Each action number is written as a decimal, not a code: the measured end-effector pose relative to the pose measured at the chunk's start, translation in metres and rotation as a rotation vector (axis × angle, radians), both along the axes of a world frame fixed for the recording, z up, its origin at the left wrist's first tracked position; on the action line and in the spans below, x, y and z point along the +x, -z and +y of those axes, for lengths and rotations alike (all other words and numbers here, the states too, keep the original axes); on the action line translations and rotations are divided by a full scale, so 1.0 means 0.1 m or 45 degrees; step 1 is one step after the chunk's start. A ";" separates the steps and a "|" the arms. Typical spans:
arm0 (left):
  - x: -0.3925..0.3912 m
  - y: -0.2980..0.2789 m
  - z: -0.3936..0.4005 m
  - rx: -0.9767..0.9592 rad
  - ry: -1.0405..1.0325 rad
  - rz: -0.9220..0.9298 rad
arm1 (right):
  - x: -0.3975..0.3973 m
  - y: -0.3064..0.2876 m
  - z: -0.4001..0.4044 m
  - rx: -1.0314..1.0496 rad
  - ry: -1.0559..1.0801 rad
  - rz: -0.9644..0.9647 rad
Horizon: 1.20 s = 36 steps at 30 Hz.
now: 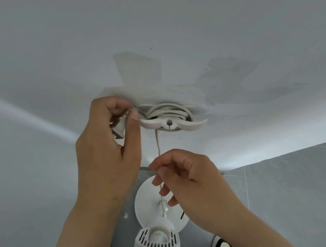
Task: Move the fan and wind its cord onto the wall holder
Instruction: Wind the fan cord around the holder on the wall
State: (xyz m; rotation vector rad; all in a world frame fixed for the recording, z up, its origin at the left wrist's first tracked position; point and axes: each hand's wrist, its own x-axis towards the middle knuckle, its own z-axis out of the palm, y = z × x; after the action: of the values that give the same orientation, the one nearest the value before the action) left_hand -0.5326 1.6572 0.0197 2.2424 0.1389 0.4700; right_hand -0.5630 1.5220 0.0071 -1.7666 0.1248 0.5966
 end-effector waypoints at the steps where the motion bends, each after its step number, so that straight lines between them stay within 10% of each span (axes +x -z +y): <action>1: 0.01 -0.01 0.02 0.097 0.009 -0.061 | -0.01 0.01 0.00 -0.008 -0.006 0.008; 9: -0.14 0.02 -0.16 0.416 -0.014 -0.495 | -0.03 0.05 0.02 -0.041 -0.011 0.056; 26: -0.49 0.33 -0.14 -0.348 -0.040 -0.172 | -0.04 0.17 -0.05 -0.013 0.024 0.124; 36: -0.40 0.29 0.02 -0.392 -0.166 -0.076 | -0.03 0.23 -0.10 -0.017 0.071 0.144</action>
State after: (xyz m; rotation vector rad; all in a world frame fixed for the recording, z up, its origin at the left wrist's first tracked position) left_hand -0.5724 1.6596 -0.0095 1.9236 0.3065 0.5459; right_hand -0.5664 1.5121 -0.0161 -1.7363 0.2561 0.6567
